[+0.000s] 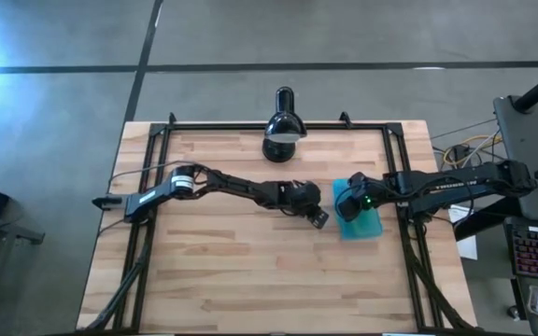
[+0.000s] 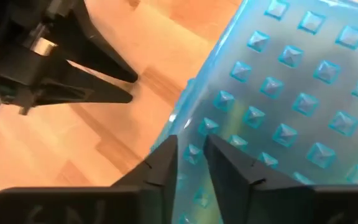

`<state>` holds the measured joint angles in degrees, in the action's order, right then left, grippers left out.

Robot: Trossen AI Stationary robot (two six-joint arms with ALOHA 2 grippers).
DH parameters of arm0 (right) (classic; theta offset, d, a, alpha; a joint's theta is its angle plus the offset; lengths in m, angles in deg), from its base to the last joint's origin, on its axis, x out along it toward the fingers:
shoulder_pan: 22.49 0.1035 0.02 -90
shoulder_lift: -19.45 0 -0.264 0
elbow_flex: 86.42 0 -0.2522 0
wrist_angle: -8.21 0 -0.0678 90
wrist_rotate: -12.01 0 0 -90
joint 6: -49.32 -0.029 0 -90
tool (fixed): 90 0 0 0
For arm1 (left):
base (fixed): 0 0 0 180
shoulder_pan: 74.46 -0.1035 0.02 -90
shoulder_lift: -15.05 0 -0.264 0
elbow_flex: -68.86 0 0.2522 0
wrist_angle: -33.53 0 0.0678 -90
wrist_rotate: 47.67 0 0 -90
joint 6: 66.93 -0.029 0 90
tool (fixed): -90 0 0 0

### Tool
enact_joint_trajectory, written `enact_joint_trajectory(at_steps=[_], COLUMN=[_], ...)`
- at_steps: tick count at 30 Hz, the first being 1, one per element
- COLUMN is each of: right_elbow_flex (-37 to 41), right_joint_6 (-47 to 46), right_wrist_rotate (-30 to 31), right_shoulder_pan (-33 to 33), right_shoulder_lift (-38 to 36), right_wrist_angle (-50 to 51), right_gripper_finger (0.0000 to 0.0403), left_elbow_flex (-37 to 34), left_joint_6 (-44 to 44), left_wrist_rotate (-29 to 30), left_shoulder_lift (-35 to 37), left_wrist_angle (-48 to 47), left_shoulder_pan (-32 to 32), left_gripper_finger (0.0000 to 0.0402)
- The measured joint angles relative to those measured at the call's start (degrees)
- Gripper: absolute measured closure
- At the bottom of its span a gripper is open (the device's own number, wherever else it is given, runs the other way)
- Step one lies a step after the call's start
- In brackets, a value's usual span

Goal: Pick & place school supplies into a supply box
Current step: Adjust the supply box

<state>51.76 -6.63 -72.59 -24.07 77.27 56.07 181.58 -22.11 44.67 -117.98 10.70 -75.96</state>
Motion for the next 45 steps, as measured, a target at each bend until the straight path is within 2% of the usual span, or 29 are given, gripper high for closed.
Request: enact_joint_trajectory(at_steps=[7, 10, 15, 19, 22, 28, 33, 39, 45], right_elbow_flex=[-0.1, -1.2, -5.9, -8.9, -10.7, -10.3, -7.9, -5.8, -7.0], right_joint_6=[3.9, 5.5, 7.8, 8.4, 8.3, -1.6, -4.1, -4.3, -0.3], right_wrist_rotate=[1.8, 4.4, 10.5, 11.2, 11.4, 15.5, 14.0, 9.1, 5.6], right_shoulder_pan=[-0.1, 0.0, -0.1, 0.2, 0.2, 0.2, 0.2, 0.2, 0.2], right_shoulder_lift=[-0.2, -1.2, -3.3, -6.5, -9.7, -11.3, -9.1, -0.5, 4.7], right_wrist_angle=[0.8, 3.1, 15.3, 21.7, 22.6, 37.2, 34.4, 29.7, 14.3], right_gripper_finger=[0.0256, 0.024, 0.0237, 0.0238, 0.0239, 0.0254, 0.0274, 0.0286, 0.028], left_elbow_flex=[0.0, -0.1, -1.3, -3.2, -4.4, -7.4, -7.5, -7.5, -8.9], left_joint_6=[-0.5, -2.2, -3.3, -2.7, -2.5, -1.0, -1.2, -1.2, -0.4], left_wrist_rotate=[0.1, 2.6, 3.7, 3.6, 3.6, 3.6, 3.6, 3.6, 5.3], left_shoulder_lift=[1.4, 2.8, 4.1, 4.6, 5.2, 6.7, 7.6, 8.1, 10.6], left_wrist_angle=[-2.2, -4.5, -5.4, -5.3, -4.9, -4.0, -3.0, -4.4, -8.0], left_shoulder_pan=[0.1, 0.3, 0.4, 0.4, 0.5, 0.6, 0.6, 1.0, 2.8], left_gripper_finger=[0.0321, 0.0321, 0.0321, 0.0321, 0.0321, 0.0321, 0.0321, 0.0321, 0.0321])
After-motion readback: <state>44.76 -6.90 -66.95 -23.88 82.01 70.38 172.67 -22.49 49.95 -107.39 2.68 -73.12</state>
